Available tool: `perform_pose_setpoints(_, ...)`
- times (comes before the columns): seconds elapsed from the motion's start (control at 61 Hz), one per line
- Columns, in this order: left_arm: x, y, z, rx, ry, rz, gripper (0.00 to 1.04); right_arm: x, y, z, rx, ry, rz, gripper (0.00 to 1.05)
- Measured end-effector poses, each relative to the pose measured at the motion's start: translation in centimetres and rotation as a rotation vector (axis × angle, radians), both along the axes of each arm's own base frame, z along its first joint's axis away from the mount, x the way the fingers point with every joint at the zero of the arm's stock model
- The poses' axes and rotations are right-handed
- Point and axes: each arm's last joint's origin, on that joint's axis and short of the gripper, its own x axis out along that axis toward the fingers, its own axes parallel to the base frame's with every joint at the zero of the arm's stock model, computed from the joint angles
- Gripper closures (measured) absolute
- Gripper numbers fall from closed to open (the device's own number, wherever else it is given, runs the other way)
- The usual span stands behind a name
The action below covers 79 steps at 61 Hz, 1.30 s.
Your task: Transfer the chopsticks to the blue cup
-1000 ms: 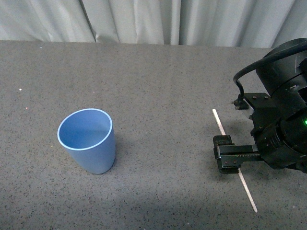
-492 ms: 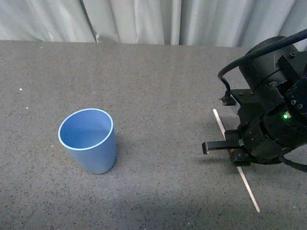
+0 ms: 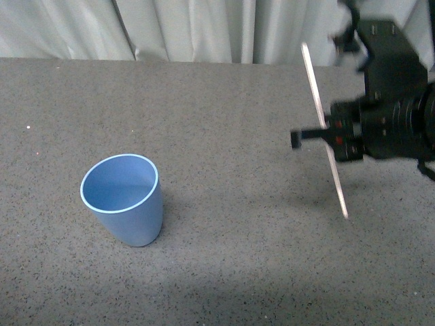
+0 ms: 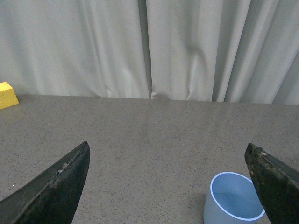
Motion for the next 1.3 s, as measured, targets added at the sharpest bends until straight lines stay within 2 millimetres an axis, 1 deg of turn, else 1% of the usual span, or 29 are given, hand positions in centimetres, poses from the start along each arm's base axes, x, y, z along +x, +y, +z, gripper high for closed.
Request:
perform_pose_setpoints(0.033,0.0,0.0,0.0,0.0,0.0,0.0,0.07,-0.1,1.1,1.4,0.048,-0.119,0.08,1.04)
perform_pose_setpoints(0.098,0.0,0.0,0.0,0.0,0.0,0.0,0.07,-0.5,2.4,2.2,0.102,-0.231,0.181,1.04)
perform_pose_setpoints(0.213,0.0,0.0,0.0,0.0,0.0,0.0,0.07,-1.2,4.6,2.3,0.187,-0.366,0.323,1.04)
perform_pose_setpoints(0.279,0.0,0.0,0.0,0.0,0.0,0.0,0.07,-1.4,5.9,2.5,0.277,-0.427,0.427,1.04)
perform_pose_setpoints(0.475,0.0,0.0,0.0,0.0,0.0,0.0,0.07,-0.9,8.5,2.7,0.413,-0.429,0.591,1.04)
perform_pose_setpoints(0.656,0.0,0.0,0.0,0.0,0.0,0.0,0.07,-0.5,10.5,2.3,0.489,-0.377,0.671,1.04)
perform_pose_setpoints(0.754,0.0,0.0,0.0,0.0,0.0,0.0,0.07,-0.1,11.8,1.6,0.527,-0.334,0.693,1.04)
perform_pose_setpoints(1.016,0.0,0.0,0.0,0.0,0.0,0.0,0.07,0.2,12.8,-1.0,0.539,-0.232,0.694,1.04)
perform_pose_setpoints(1.295,0.0,0.0,0.0,0.0,0.0,0.0,0.07,0.3,12.5,-1.5,0.461,-0.251,0.735,1.04)
